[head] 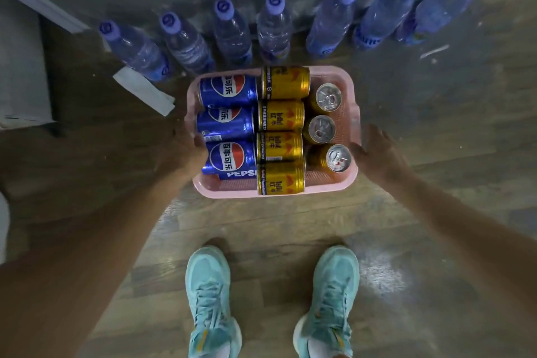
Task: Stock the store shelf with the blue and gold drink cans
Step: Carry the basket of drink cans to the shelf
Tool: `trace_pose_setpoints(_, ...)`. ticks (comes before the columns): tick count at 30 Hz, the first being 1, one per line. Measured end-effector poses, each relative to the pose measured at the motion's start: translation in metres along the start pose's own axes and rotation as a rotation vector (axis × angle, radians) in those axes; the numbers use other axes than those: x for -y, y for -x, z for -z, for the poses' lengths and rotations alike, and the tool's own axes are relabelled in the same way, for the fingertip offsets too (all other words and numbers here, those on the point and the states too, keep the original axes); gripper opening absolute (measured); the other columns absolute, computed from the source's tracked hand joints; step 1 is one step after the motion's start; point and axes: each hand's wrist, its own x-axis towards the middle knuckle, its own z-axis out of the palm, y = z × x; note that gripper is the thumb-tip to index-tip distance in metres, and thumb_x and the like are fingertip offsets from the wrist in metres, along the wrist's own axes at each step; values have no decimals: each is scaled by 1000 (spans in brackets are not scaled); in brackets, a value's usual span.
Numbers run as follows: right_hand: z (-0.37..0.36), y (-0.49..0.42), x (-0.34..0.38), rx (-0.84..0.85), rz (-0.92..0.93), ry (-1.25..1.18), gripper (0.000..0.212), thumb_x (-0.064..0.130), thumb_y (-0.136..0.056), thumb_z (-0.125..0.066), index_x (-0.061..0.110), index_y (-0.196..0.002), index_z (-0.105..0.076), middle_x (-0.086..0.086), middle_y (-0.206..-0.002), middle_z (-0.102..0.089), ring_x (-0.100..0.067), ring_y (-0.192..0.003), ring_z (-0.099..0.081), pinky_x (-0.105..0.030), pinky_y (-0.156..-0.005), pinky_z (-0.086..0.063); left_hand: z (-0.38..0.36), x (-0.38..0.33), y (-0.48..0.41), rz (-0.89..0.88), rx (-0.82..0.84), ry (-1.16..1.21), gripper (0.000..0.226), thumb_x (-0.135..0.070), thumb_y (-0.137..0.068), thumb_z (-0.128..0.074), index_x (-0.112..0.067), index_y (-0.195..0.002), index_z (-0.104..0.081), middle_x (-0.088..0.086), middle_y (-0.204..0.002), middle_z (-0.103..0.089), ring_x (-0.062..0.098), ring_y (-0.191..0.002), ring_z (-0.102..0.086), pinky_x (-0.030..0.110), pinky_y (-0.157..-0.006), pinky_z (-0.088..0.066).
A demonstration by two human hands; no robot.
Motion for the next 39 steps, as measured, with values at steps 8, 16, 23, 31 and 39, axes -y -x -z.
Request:
trace_pose_setpoints(8, -13, -33, 19, -35, -86, -160, 49, 42, -99, -50, 15, -138, -38, -14, -130, -57, -39, -113, -58, -50, -93, -51, 9, 2, -6, -87, 20, 282, 27, 0, -100, -51, -20, -117, -54, 8, -103, -63, 0, -94, -66, 22, -78, -54)
trace_pose_setpoints(16, -20, -45, 35, -125, -220, -186, 37, 33, -96, -51, 10, -124, -42, -18, -115, -62, -44, -100, -63, -54, -84, -55, 3, 20, -31, 131, 108, 420, 33, -9, -89, -66, -13, -120, -55, 0, -98, -66, 17, -90, -66, 29, -68, -53)
trace_pose_setpoints(23, -23, -45, 33, -213, -155, -252, 34, 40, -94, -55, 17, -120, -57, -7, -104, -68, -29, -92, -68, -48, -79, -60, 3, 21, -35, 81, 163, 502, 34, 4, -85, -67, -20, -110, -63, 4, -102, -70, 24, -100, -67, 46, -87, -57)
trace_pose_setpoints(31, -29, -18, 21, -243, -177, -402, 35, 37, -91, -51, 20, -122, -54, -2, -104, -66, -28, -94, -66, -50, -82, -58, 11, 6, -24, 54, 85, 308, 15, -16, -90, -67, -27, -95, -57, -7, -88, -64, 15, -82, -60, 40, -79, -52)
trace_pose_setpoints(39, 13, 49, 2, -299, -234, -533, 7, 17, -90, -56, 24, -89, -55, 5, -78, -62, -21, -73, -61, -32, -63, -47, 51, -34, 24, -25, 98, 257, 16, -18, -89, -68, -22, -102, -58, 0, -99, -65, 23, -93, -61, 41, -80, -52)
